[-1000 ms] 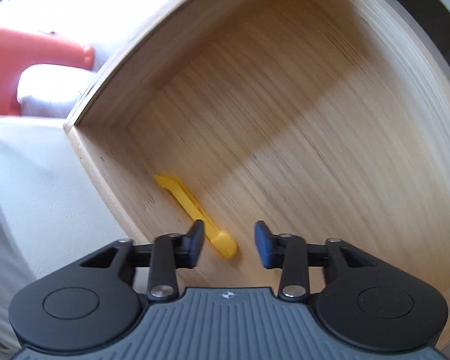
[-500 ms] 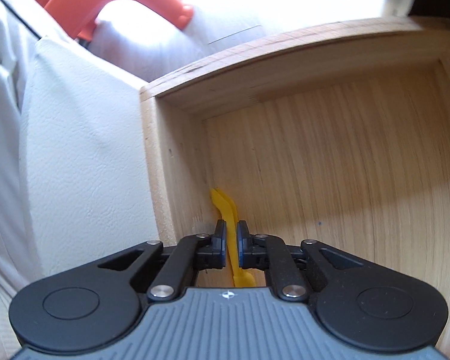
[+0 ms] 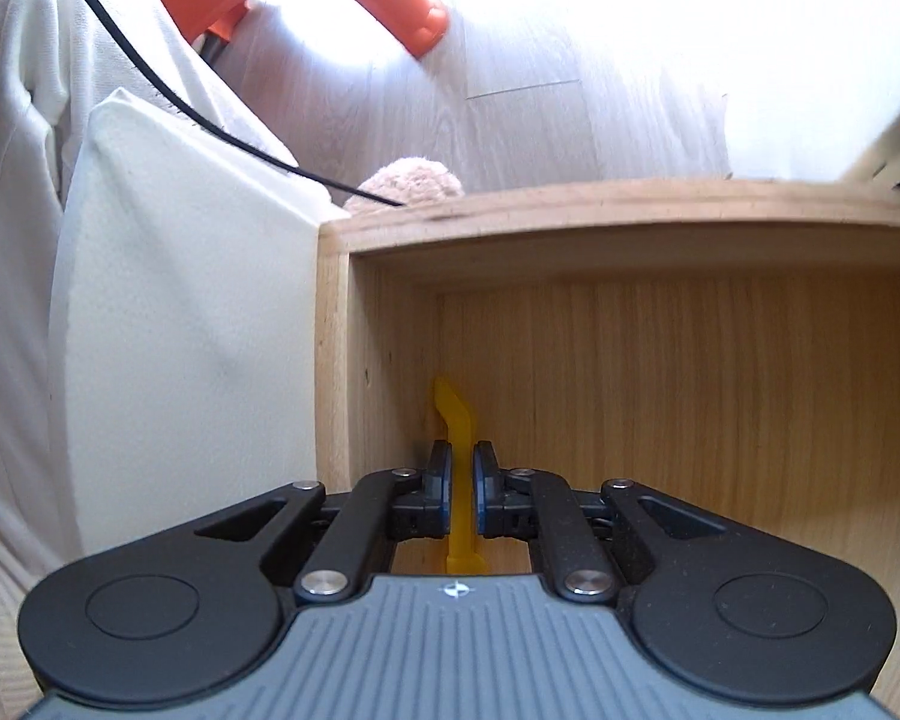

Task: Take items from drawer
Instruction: 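Grasp the yellow stick with the right tool and lift it from the drawer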

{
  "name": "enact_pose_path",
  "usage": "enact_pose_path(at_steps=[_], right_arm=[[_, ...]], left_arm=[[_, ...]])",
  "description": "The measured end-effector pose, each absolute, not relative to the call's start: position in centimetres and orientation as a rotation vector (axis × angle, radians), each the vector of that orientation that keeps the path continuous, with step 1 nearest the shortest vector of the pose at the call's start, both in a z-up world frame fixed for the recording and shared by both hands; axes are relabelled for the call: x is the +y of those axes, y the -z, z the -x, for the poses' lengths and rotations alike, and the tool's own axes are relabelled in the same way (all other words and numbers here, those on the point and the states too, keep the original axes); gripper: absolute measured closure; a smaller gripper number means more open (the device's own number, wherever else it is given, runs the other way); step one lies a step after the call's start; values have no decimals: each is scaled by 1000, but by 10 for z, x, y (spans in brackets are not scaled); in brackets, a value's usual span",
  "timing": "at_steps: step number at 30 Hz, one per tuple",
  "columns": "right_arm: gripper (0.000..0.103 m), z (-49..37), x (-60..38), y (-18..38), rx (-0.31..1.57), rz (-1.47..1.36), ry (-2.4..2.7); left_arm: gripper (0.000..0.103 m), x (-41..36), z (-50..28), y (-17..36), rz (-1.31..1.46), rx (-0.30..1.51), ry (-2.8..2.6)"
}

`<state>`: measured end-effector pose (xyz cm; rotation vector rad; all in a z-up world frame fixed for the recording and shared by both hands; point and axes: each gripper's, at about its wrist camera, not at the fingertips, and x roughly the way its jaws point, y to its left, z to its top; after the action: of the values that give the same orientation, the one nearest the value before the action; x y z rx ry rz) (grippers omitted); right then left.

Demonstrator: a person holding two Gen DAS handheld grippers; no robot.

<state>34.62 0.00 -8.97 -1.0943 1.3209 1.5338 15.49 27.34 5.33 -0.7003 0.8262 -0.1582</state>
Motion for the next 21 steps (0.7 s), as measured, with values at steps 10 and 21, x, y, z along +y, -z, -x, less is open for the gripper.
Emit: enact_pose_path(at_steps=[10, 21], right_arm=[[63, -395, -58, 73, 972, 1139, -1400], [95, -453, -37, 97, 1064, 1014, -1314]], left_arm=[[63, 276, -149, -57, 704, 803, 155], [63, 266, -157, -53, 654, 852, 168]])
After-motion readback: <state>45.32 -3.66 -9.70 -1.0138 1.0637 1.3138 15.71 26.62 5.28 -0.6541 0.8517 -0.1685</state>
